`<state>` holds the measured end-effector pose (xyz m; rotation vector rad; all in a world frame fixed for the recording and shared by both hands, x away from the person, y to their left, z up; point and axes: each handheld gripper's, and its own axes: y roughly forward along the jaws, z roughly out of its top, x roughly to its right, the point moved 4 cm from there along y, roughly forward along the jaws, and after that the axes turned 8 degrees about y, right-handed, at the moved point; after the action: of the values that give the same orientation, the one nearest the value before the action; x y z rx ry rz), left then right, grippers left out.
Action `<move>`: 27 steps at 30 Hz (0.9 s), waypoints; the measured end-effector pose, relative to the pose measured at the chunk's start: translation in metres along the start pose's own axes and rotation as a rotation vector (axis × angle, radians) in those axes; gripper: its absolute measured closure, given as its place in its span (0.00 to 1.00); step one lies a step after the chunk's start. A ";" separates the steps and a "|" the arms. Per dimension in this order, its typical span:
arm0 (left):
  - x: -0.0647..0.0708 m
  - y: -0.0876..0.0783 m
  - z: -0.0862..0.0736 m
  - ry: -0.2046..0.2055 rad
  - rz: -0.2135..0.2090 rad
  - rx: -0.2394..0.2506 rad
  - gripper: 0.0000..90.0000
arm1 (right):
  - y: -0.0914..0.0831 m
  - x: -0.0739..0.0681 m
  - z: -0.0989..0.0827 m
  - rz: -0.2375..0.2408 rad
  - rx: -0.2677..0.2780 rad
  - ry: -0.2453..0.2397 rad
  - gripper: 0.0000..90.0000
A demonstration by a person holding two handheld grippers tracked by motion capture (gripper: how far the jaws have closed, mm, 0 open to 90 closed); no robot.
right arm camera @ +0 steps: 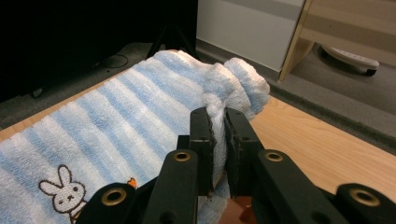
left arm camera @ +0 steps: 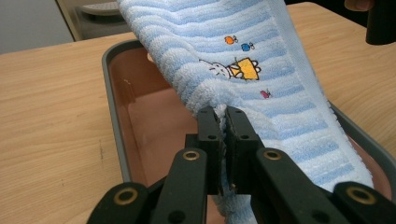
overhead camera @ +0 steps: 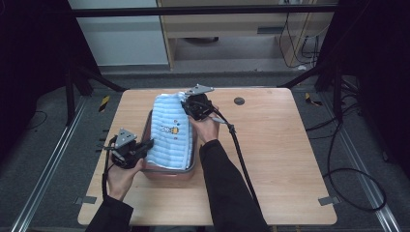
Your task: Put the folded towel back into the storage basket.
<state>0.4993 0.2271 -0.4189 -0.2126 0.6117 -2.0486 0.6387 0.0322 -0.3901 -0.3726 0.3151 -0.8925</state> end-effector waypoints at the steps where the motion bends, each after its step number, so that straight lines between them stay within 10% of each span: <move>1: 0.001 0.001 -0.001 -0.003 -0.006 0.000 0.95 | 0.002 0.000 -0.003 0.000 -0.008 0.001 0.92; 27: 0.003 0.018 -0.029 0.009 0.008 -0.113 0.95 | 0.025 0.004 -0.044 0.002 -0.081 0.030 0.92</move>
<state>0.5004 0.2270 -0.4532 -0.2663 0.7333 -2.0107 0.6403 0.0351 -0.4411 -0.4344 0.3799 -0.8862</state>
